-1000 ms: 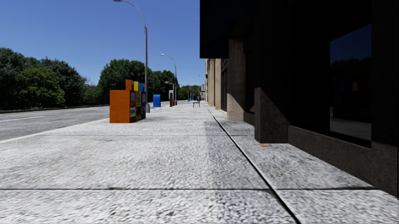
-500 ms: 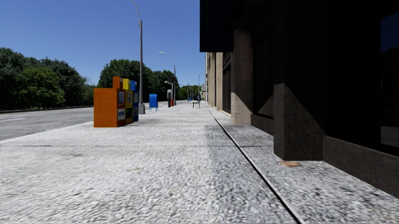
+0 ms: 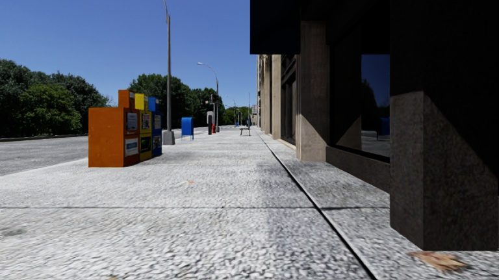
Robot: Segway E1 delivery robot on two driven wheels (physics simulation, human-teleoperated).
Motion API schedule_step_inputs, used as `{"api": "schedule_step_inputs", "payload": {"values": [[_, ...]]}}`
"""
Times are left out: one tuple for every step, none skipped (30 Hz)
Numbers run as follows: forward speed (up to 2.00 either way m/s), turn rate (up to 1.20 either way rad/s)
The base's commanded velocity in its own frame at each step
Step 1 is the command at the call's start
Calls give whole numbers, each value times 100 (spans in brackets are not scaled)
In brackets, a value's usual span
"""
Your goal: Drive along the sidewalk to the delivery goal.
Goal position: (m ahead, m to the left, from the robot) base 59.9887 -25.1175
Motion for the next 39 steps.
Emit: {"api": "schedule_step_inputs", "payload": {"values": [[200, 0], [200, 0], [200, 0], [200, 0], [200, 0], [200, 0], [200, 0], [200, 0], [200, 0], [200, 0], [200, 0], [200, 0], [200, 0], [200, 0], [200, 0], [200, 0], [200, 0], [200, 0], [200, 0], [200, 0], [200, 0], [200, 0], [200, 0], [200, 0], [200, 0], [200, 0], [200, 0], [200, 0], [200, 0], [200, 0], [200, 0], [200, 0], [200, 0], [200, 0], [200, 0], [200, 0], [200, 0], [200, 0], [200, 0]]}}
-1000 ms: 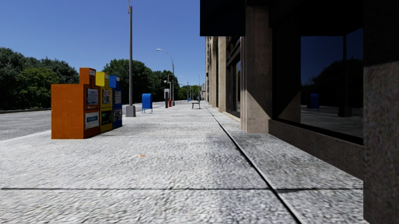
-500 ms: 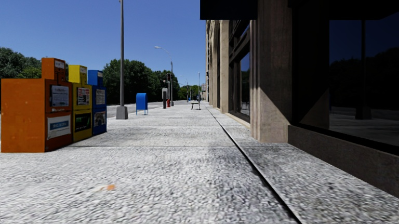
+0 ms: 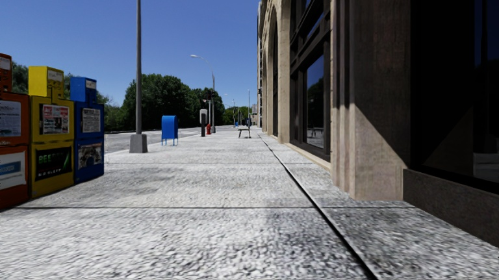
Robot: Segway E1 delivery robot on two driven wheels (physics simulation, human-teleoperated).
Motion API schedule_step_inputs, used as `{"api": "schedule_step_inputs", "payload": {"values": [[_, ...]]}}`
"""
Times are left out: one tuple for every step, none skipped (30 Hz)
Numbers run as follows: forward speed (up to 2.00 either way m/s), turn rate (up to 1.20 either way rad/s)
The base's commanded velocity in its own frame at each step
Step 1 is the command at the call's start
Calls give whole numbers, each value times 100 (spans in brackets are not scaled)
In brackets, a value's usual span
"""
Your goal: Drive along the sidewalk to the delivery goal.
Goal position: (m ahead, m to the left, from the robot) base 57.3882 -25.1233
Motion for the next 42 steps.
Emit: {"api": "schedule_step_inputs", "payload": {"values": [[200, 0], [200, 0], [200, 0], [200, 0], [200, 0], [200, 0], [200, 0], [200, 0], [200, 0], [200, 0], [200, 0], [200, 0], [200, 0], [200, 0], [200, 0], [200, 0], [200, 0], [200, 0], [200, 0], [200, 0], [200, -2], [200, -15], [200, -15], [200, -22], [200, -24], [200, -24], [200, -24], [200, -25], [200, -25], [200, -25], [200, -25], [200, -25], [200, -26], [200, -26], [200, -26], [200, -26], [200, -26], [200, -26], [200, -26], [200, -26], [200, -26], [200, -26]]}}
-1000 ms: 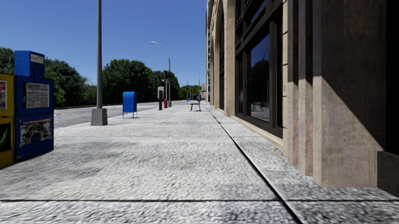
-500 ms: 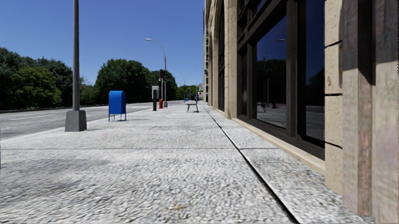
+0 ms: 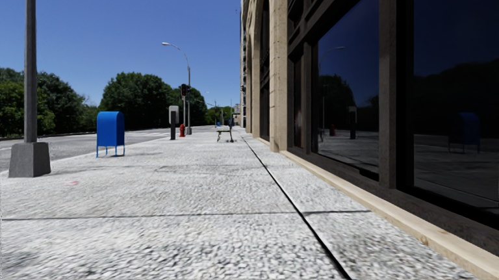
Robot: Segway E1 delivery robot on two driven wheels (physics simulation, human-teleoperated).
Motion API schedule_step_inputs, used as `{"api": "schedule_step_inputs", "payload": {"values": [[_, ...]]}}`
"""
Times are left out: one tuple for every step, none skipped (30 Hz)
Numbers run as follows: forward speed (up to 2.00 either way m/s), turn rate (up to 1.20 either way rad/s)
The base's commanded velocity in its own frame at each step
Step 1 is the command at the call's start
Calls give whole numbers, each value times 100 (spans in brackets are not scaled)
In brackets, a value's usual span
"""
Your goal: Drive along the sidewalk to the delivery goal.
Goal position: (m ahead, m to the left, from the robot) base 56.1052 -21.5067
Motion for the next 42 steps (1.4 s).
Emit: {"api": "schedule_step_inputs", "payload": {"values": [[200, -26], [200, -26], [200, -26], [200, -26], [200, -23], [200, 0], [200, 0], [200, 0], [200, 0], [200, 0], [200, 0], [200, 0], [200, 0], [200, 0], [200, 0], [200, 0], [200, 0], [200, 0], [200, 0], [200, 0], [200, 0], [200, 0], [200, 0], [200, 0], [200, 0], [200, 0], [200, 0], [200, 0], [200, 0], [200, 0], [200, 0], [200, 0], [200, 0], [200, 0], [200, 0], [200, 5], [200, 5], [200, 8], [200, 10], [200, 13], [200, 13], [200, 17]]}}
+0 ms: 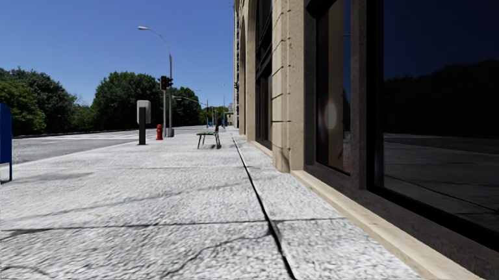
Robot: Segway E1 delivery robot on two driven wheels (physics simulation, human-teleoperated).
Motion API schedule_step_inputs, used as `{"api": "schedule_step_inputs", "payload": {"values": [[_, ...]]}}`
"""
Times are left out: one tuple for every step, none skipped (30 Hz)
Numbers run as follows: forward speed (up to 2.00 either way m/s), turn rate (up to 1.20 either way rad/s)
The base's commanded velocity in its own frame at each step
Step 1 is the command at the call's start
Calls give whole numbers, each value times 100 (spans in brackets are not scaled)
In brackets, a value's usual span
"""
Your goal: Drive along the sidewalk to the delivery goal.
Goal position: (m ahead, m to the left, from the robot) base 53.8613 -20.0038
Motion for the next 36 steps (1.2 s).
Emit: {"api": "schedule_step_inputs", "payload": {"values": [[200, 19], [200, 20], [200, 20], [200, 21], [200, 22], [200, 23], [200, 23], [200, 24], [200, 29], [200, 29], [200, 32], [200, 32], [200, 29], [200, 29], [200, 12], [200, 0], [200, 0], [200, 0], [200, 0], [200, 0], [200, 0], [200, 0], [200, 0], [200, 0], [200, 0], [200, 0], [200, 0], [200, 0], [200, 0], [200, 0], [200, 0], [200, 0], [200, 0], [200, 0], [200, 0], [200, 0]]}}
